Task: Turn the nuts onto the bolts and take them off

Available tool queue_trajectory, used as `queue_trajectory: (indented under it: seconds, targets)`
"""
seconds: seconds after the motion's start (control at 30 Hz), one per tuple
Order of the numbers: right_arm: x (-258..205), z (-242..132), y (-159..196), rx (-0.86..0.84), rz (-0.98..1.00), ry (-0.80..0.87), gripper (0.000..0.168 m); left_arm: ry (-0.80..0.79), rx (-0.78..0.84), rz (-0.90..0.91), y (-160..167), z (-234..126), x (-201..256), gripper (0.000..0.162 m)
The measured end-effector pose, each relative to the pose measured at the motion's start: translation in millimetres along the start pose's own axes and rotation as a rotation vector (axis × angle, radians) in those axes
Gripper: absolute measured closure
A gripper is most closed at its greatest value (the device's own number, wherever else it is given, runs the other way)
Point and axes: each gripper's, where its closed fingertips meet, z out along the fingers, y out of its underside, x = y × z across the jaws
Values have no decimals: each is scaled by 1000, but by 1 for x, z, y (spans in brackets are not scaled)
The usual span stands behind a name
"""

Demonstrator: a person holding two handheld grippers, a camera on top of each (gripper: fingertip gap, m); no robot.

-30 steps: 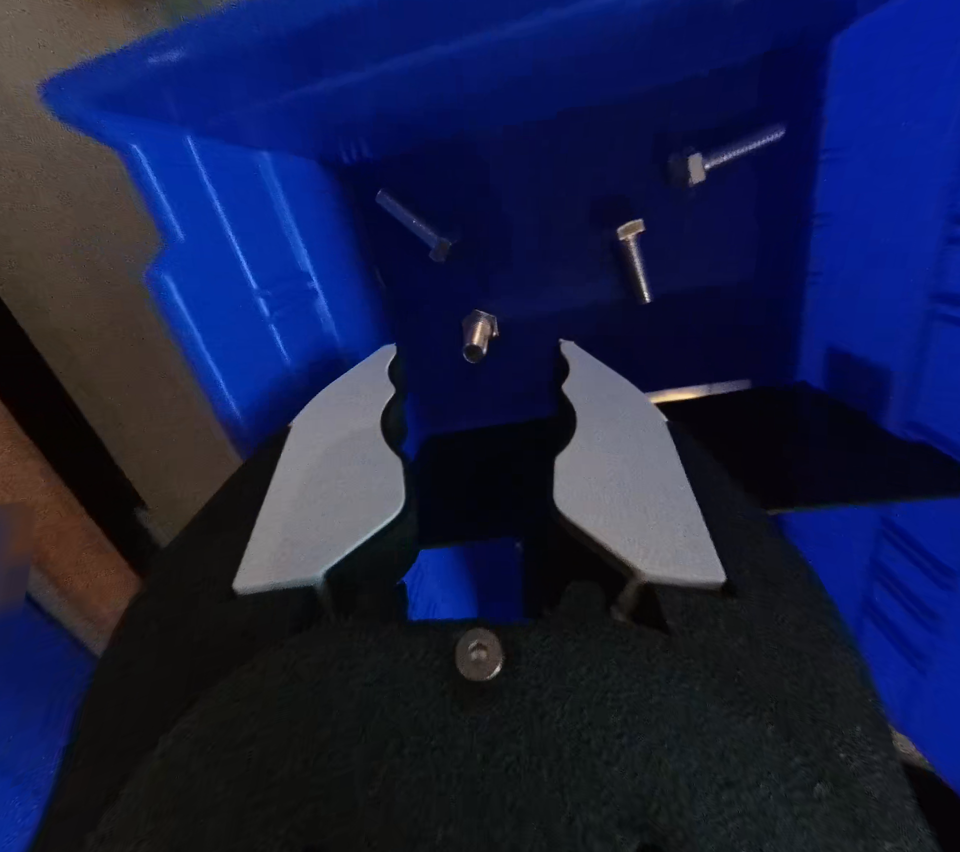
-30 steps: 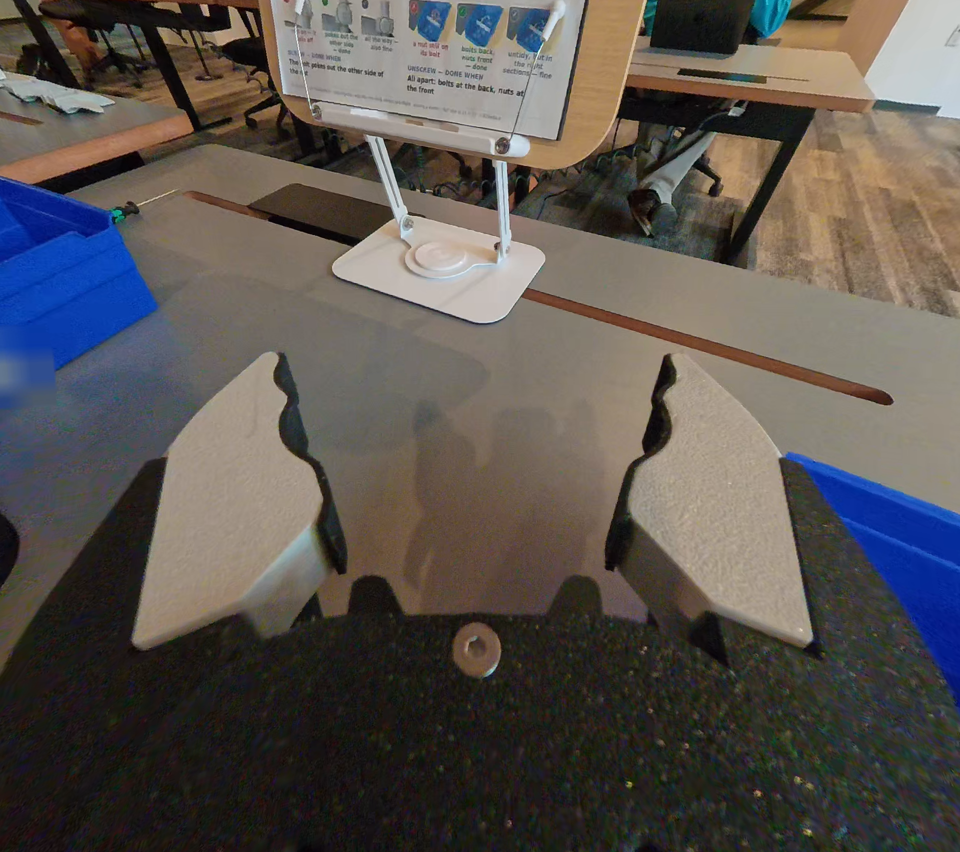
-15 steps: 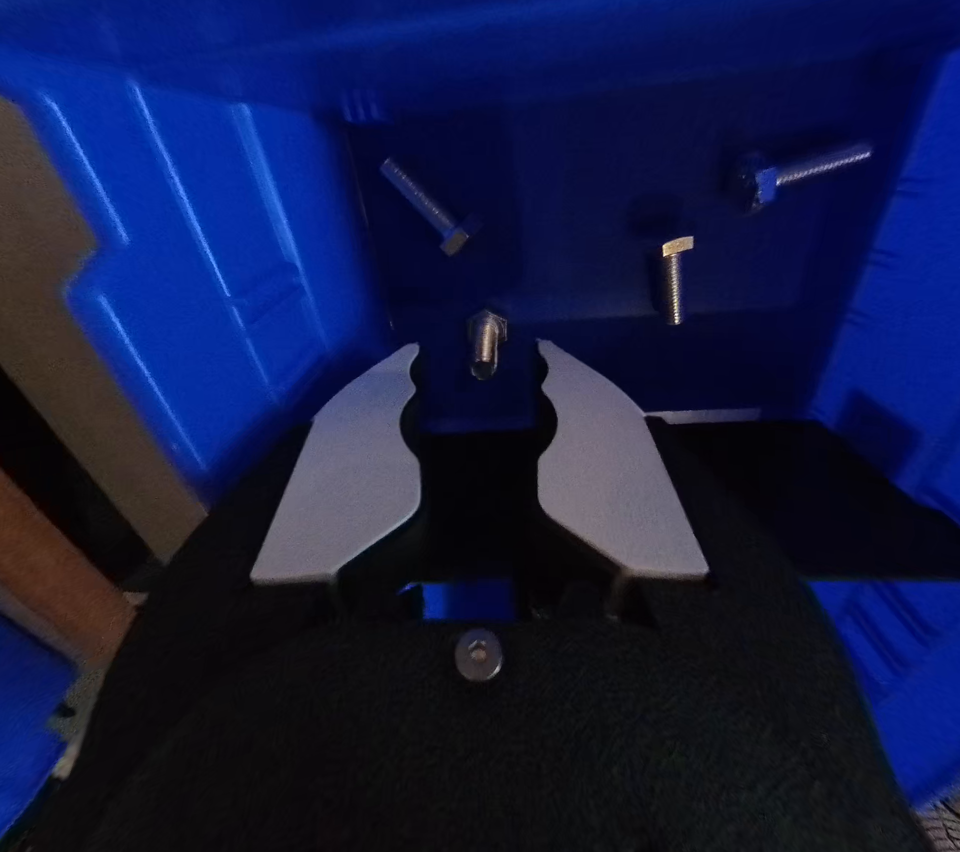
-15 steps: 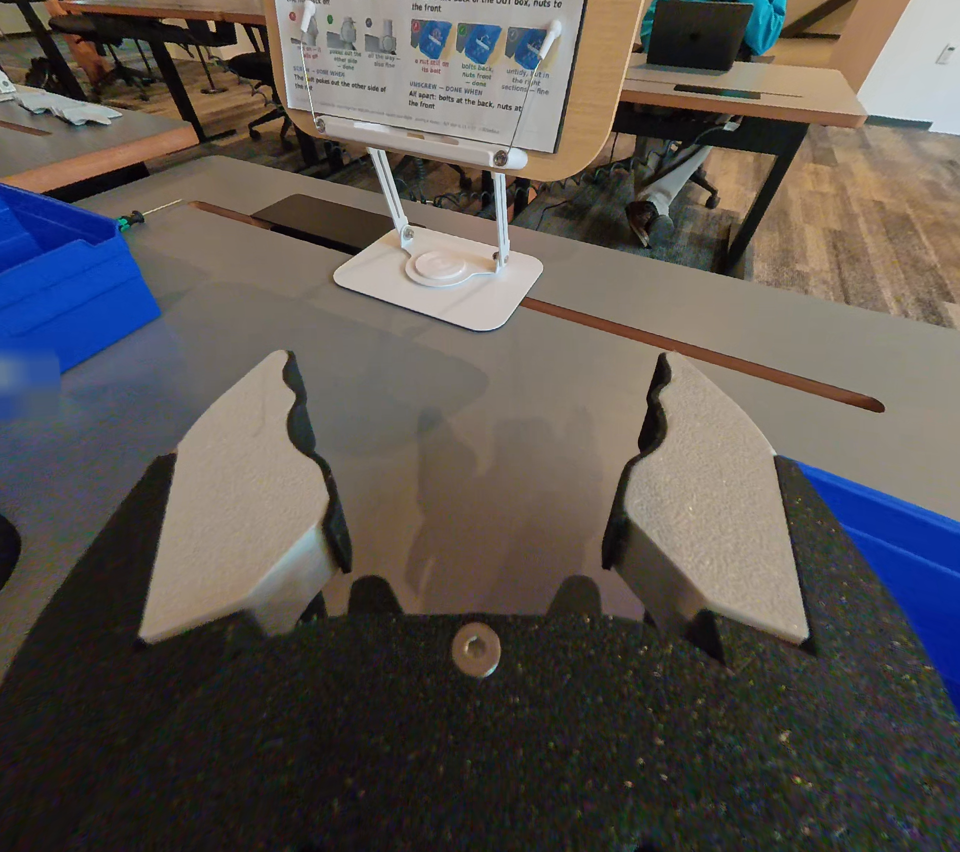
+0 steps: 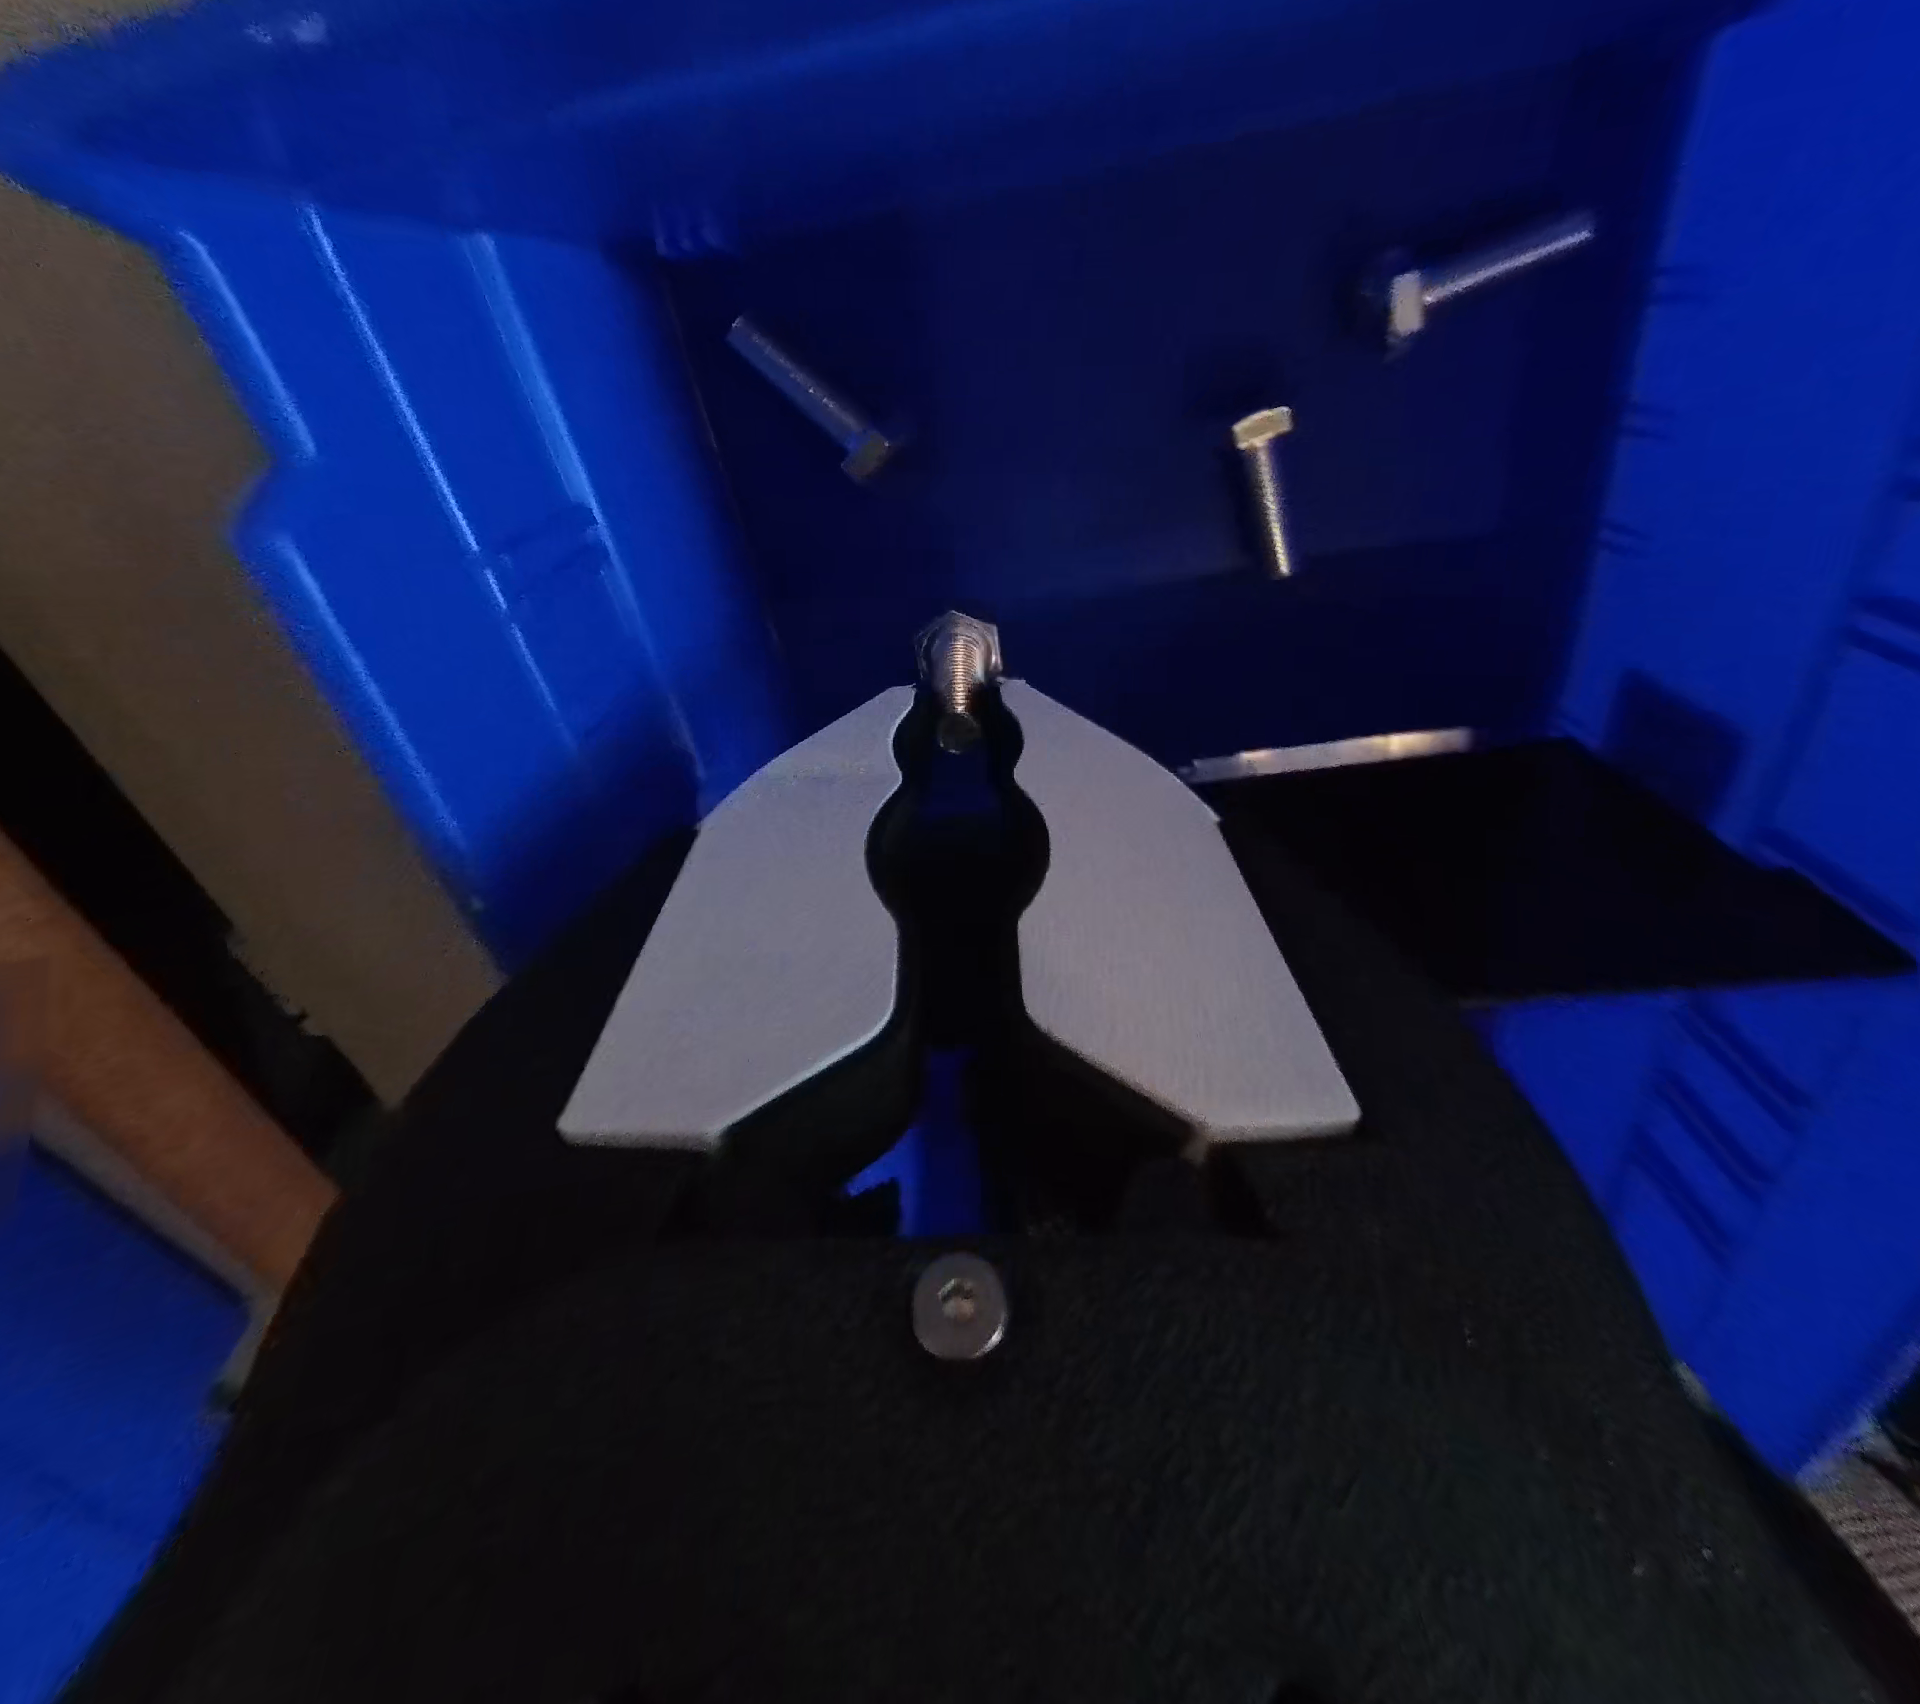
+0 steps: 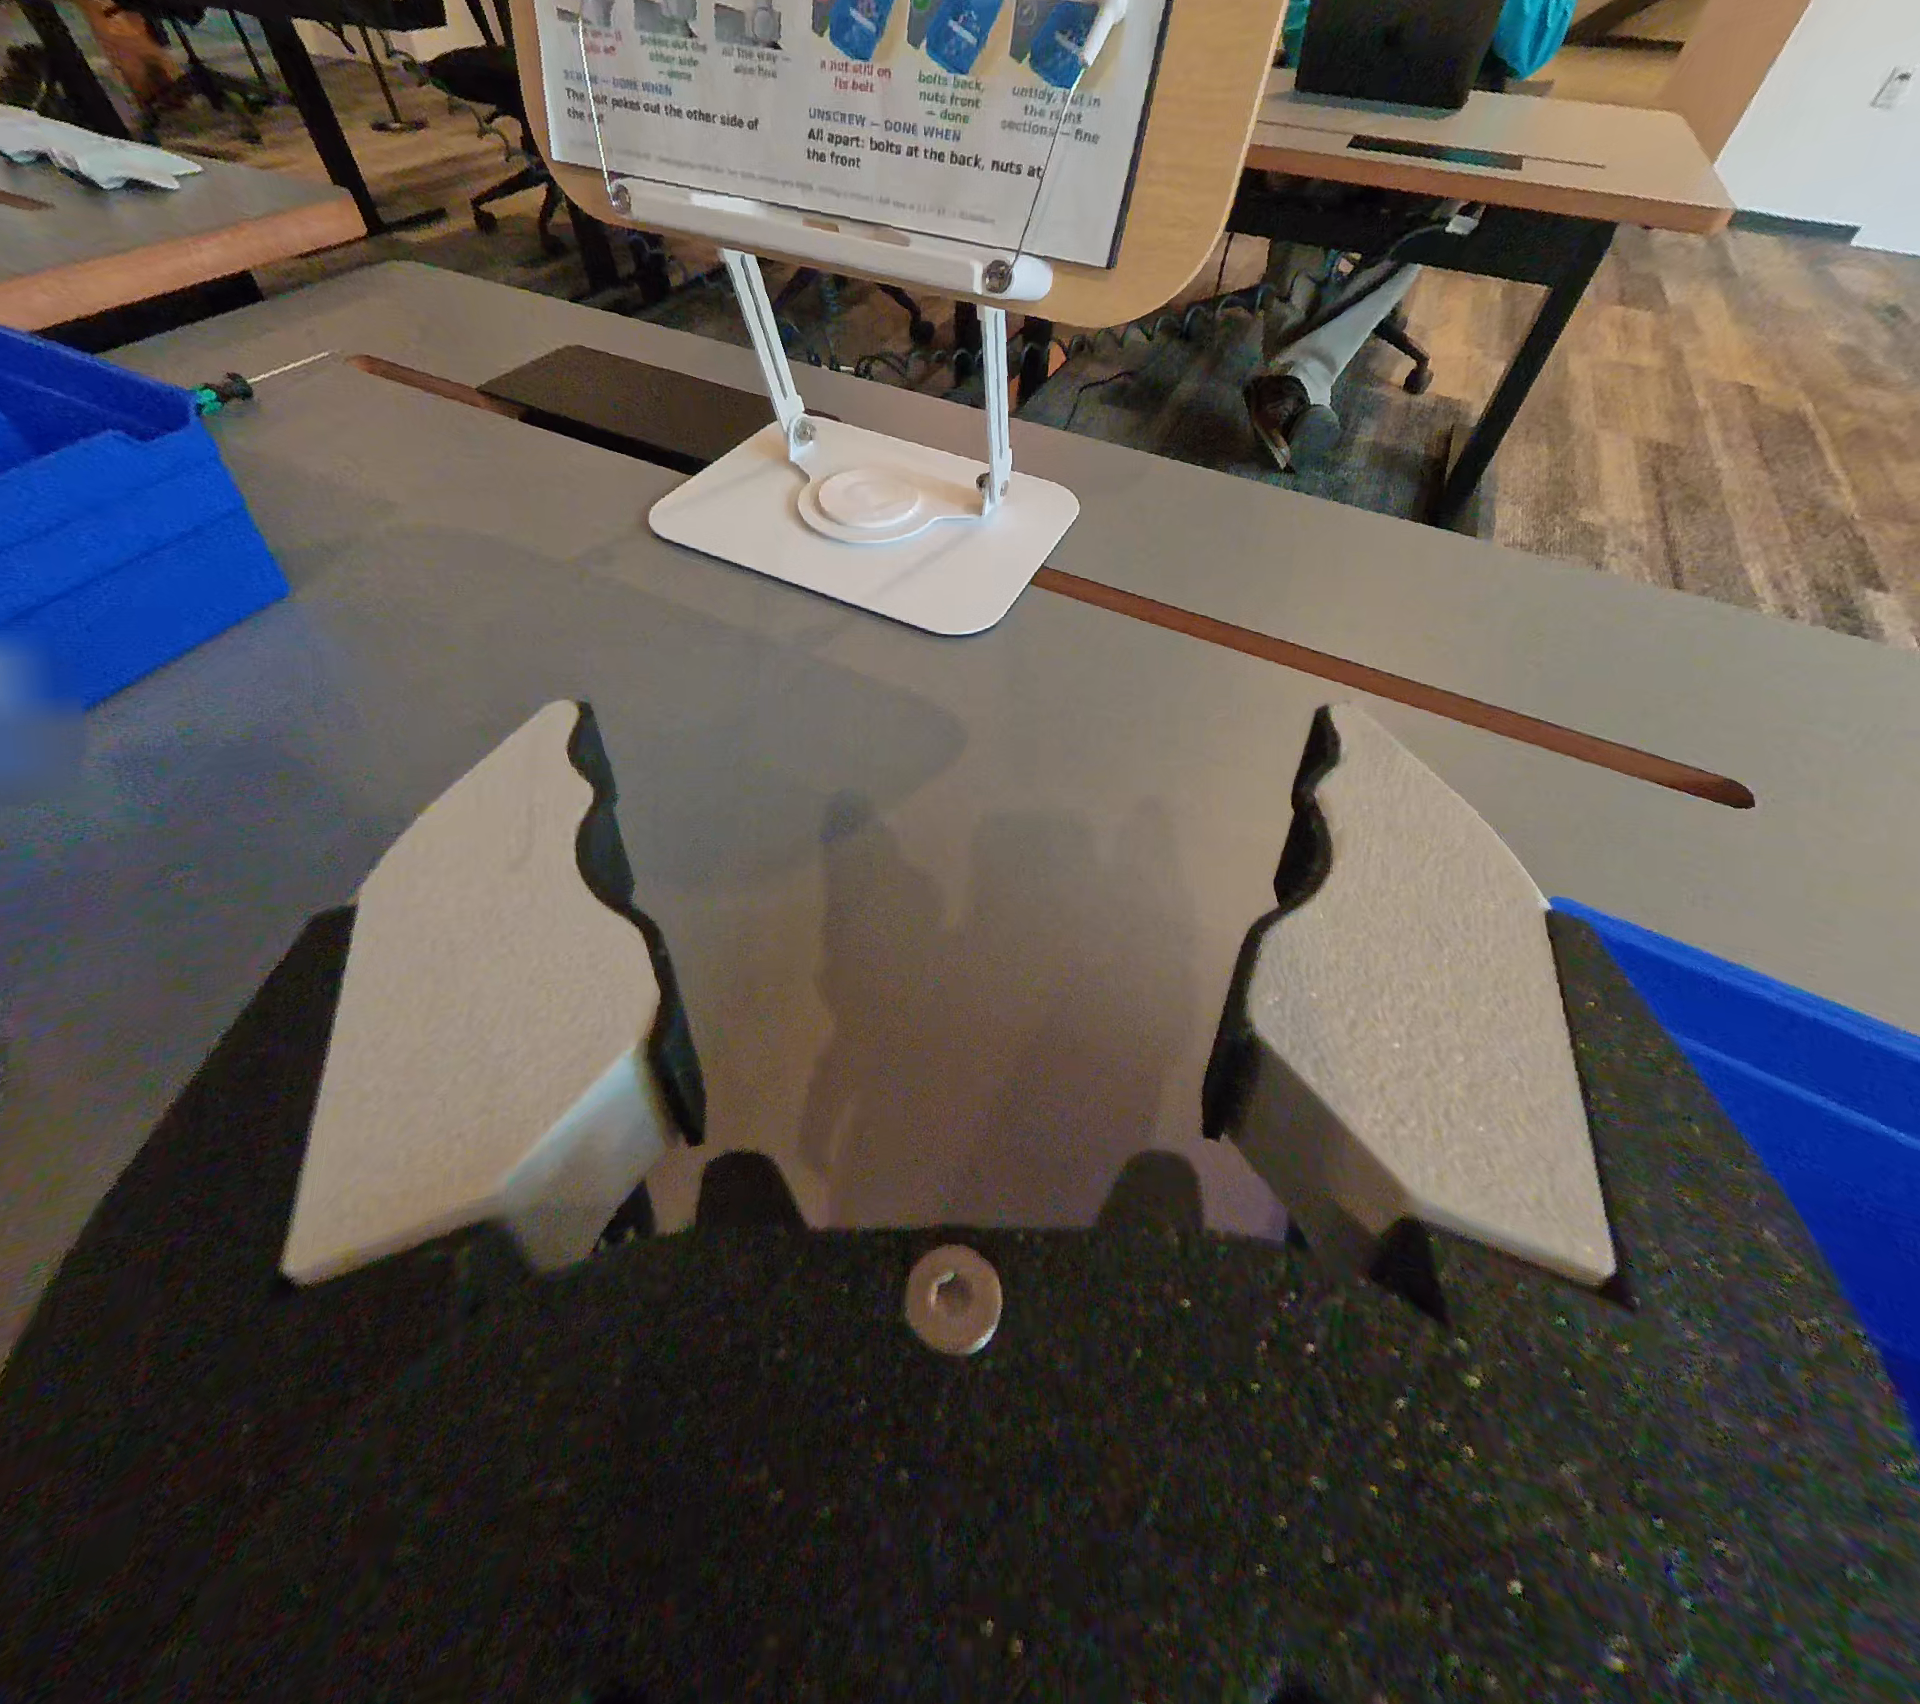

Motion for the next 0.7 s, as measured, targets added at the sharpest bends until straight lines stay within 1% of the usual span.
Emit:
queue_trajectory:
  seconds: [0.17, 0.23, 0.37, 0.43, 0.5, 0.57, 0.7]
  targets:
    - [-3, 2, 2, -13, -7, -11, 46, -48, 74, 115, -15, -44, 16, 151]
    - [-4, 3, 3, -17, -7, -15, 47, -69, 120, 176, -23, -67, 32, 152]
    - [-5, 5, 6, -31, -12, -14, 47, -70, 211, 352, -34, -105, 86, 152]
    - [-5, 6, 8, -37, -16, -13, 47, -58, 246, 459, -36, -117, 121, 152]
    - [-5, 6, 9, -39, -15, -14, 47, -37, 274, 572, -36, -124, 161, 152]
    - [-5, 7, 9, -41, -14, -17, 47, -25, 281, 683, -32, -122, 198, 152]
    - [-4, 6, 11, -43, -12, -18, 47, 16, 275, 853, -20, -104, 263, 152]
